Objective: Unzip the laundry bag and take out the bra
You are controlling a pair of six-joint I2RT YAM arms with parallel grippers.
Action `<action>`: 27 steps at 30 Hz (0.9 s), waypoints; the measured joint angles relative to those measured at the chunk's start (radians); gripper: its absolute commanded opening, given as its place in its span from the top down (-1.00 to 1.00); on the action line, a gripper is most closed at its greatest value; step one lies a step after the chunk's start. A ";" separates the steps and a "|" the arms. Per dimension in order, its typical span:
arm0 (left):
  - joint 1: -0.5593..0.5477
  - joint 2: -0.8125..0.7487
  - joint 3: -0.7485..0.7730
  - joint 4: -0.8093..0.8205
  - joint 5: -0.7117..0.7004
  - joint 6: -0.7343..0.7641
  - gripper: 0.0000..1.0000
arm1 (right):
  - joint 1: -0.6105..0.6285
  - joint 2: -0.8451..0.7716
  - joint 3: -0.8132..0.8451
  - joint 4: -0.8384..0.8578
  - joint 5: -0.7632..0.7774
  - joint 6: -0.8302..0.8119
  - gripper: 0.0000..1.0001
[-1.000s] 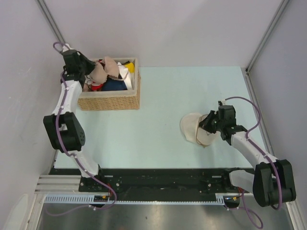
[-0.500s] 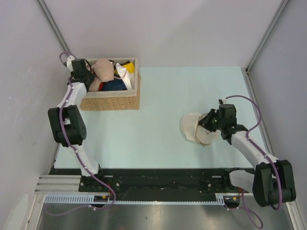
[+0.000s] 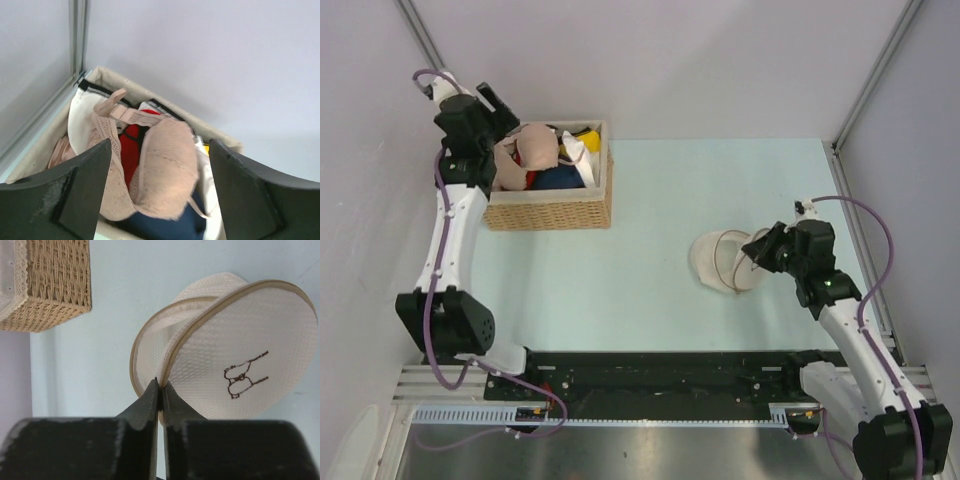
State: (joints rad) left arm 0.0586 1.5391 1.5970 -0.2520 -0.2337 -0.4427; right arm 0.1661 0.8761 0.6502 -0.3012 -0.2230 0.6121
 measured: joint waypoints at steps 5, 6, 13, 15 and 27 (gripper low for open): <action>-0.033 -0.107 0.000 -0.061 0.012 0.035 -0.78 | 0.000 -0.079 0.015 -0.051 0.026 -0.015 0.86; -0.044 -0.120 -0.003 -0.074 0.020 0.039 -0.78 | 0.000 -0.084 0.016 -0.056 0.027 -0.016 0.78; -0.243 -0.240 -0.176 -0.124 0.116 0.055 -0.98 | -0.009 -0.024 0.049 -0.078 0.071 -0.046 -0.82; -0.288 -0.259 -0.230 -0.142 0.150 0.059 -1.00 | -0.042 0.037 0.107 -0.098 0.088 -0.068 -0.83; -0.315 -0.510 -0.412 -0.275 0.251 0.130 -0.99 | -0.154 -0.010 0.280 -0.295 0.382 -0.150 -0.99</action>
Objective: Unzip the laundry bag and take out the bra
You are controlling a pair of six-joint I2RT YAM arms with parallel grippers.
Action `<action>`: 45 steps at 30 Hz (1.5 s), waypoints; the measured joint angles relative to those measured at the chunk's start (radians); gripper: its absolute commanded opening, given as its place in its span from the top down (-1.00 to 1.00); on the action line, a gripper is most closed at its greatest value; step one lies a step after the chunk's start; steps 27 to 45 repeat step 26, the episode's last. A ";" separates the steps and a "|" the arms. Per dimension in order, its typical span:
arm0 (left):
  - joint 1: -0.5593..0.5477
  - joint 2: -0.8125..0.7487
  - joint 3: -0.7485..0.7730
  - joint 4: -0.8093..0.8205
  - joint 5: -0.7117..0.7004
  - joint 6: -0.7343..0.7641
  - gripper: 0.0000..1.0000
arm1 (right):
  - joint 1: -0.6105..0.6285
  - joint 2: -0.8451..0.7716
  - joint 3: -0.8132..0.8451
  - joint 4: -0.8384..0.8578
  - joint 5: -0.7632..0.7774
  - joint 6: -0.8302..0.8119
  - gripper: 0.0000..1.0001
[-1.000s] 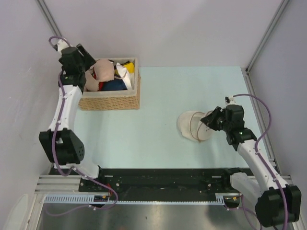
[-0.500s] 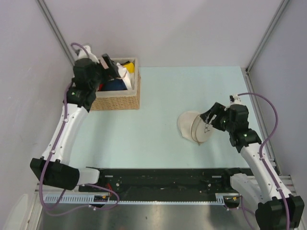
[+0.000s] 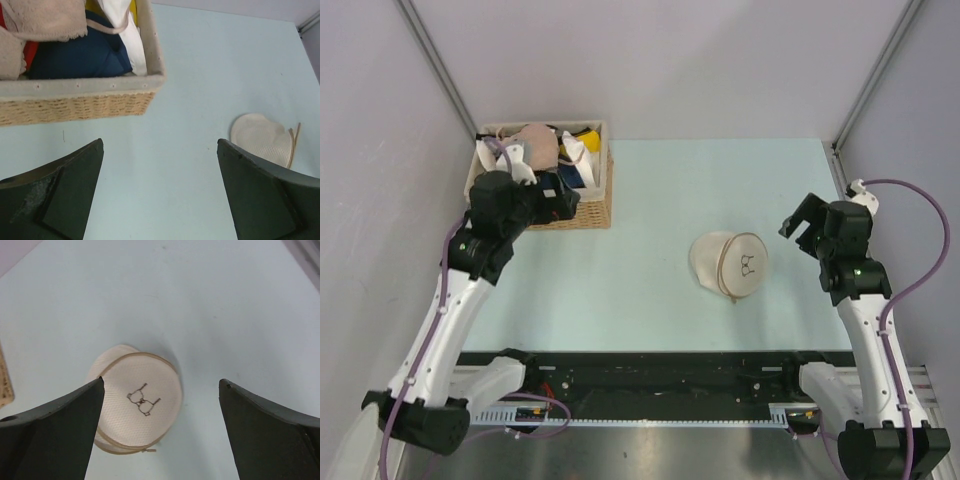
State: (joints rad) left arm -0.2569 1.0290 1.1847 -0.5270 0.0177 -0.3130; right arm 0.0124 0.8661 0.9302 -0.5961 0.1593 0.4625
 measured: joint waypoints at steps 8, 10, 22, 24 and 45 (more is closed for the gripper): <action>0.000 -0.126 -0.223 0.029 0.051 -0.031 -1.00 | -0.003 -0.068 -0.016 -0.157 0.116 0.038 -0.99; 0.000 -0.140 -0.250 0.032 0.054 -0.045 -1.00 | -0.003 -0.106 -0.035 -0.167 0.118 0.043 -0.99; 0.000 -0.171 -0.305 0.114 -0.026 -0.098 -1.00 | -0.003 -0.164 -0.067 -0.192 0.119 0.052 -1.00; 0.000 -0.155 -0.306 0.114 -0.025 -0.098 -1.00 | -0.003 -0.162 -0.067 -0.192 0.119 0.053 -0.99; 0.000 -0.138 -0.306 0.116 -0.016 -0.097 -1.00 | -0.003 -0.157 -0.067 -0.191 0.121 0.053 -0.99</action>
